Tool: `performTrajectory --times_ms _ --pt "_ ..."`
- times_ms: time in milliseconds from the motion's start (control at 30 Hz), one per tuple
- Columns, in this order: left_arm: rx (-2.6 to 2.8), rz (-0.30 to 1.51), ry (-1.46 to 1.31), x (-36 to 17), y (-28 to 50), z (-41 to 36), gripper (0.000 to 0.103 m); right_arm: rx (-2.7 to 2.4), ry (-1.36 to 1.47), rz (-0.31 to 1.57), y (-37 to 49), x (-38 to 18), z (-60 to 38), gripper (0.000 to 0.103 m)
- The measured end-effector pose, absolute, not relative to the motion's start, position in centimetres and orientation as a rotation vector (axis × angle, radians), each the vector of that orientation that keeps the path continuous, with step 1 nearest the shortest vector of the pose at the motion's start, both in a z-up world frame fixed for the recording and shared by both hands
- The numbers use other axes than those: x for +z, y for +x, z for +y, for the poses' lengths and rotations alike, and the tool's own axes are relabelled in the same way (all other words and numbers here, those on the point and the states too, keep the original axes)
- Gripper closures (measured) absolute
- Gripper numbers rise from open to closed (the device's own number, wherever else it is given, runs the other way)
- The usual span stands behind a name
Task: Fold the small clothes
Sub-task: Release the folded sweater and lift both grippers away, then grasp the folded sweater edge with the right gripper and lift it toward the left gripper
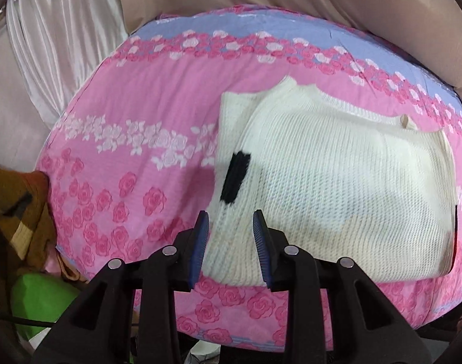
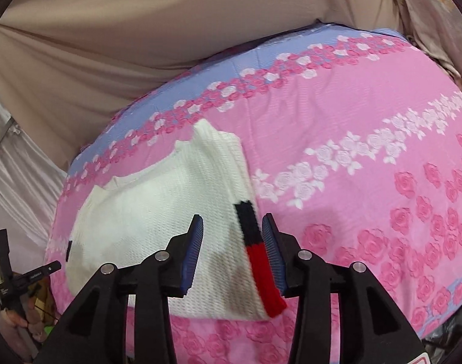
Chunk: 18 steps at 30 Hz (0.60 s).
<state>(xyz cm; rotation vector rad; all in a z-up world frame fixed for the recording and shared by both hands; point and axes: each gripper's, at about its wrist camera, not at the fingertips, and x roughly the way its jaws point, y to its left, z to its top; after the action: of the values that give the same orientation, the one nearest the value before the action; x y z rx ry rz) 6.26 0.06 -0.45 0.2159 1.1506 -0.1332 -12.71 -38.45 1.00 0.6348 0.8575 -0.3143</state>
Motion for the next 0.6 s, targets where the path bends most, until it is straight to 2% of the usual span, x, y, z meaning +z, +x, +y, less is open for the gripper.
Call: performTrajectory --times_ms 467,600 --pt "-0.131 1.148 0.233 -1.2 7.1 -1.0 0.073 -0.279 0.603 0.887 -11.1 0.9 -37.1 0.056" --pt "-0.146 1.140 0.149 -1.1 8.3 -0.9 0.051 -0.276 0.569 0.914 -10.2 0.5 -37.5 0.048"
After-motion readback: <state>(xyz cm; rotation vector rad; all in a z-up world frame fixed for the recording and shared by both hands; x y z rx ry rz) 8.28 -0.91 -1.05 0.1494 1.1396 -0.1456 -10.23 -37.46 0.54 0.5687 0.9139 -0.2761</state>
